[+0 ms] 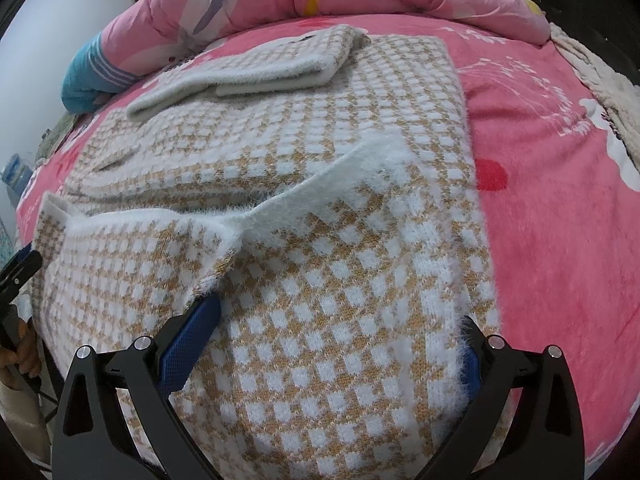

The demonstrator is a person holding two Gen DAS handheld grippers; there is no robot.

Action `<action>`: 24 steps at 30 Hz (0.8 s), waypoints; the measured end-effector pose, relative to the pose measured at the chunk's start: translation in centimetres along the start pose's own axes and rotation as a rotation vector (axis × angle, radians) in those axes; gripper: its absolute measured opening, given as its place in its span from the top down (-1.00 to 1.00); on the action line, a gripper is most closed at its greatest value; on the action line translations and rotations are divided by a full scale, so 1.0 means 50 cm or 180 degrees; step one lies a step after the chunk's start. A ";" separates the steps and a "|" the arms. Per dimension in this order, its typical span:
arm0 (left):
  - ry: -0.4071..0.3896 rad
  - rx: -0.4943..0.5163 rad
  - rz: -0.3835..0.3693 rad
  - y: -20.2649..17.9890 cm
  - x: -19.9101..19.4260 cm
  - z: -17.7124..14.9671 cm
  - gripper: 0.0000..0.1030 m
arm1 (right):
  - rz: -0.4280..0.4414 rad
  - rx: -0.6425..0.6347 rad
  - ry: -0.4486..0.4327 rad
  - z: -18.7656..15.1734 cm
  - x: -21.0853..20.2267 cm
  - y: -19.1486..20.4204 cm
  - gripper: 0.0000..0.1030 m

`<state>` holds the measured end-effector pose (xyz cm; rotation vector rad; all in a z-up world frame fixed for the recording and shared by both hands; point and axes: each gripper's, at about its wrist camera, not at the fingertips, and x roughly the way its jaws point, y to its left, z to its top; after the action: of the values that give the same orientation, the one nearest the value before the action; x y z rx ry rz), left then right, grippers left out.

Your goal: Fold large clothes

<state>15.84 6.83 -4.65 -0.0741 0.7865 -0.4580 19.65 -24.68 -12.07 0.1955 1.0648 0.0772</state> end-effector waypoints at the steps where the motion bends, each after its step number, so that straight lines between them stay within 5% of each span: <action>1: -0.0037 -0.0003 -0.0043 0.002 -0.004 -0.002 -0.66 | 0.0002 -0.0003 -0.0003 -0.001 0.000 0.000 -0.88; 8: 0.0063 -0.0166 -0.0125 0.029 0.009 -0.012 -0.18 | 0.0014 -0.0020 0.0005 0.000 -0.001 -0.003 -0.87; 15: -0.0111 -0.0130 -0.0421 0.026 0.009 0.019 0.00 | 0.0014 -0.0018 0.0003 -0.001 -0.001 -0.003 -0.87; 21: 0.0237 -0.0026 0.0009 0.018 0.063 0.020 0.15 | 0.0019 -0.0033 -0.0017 0.000 -0.005 -0.003 -0.87; 24: 0.0253 -0.0073 0.0035 0.023 0.065 0.017 0.21 | 0.0024 -0.0066 -0.0053 -0.003 -0.013 -0.002 -0.87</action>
<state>18.89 6.41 -6.49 -0.0732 0.8698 -0.4438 19.21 -24.88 -11.60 0.1813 1.0463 0.0933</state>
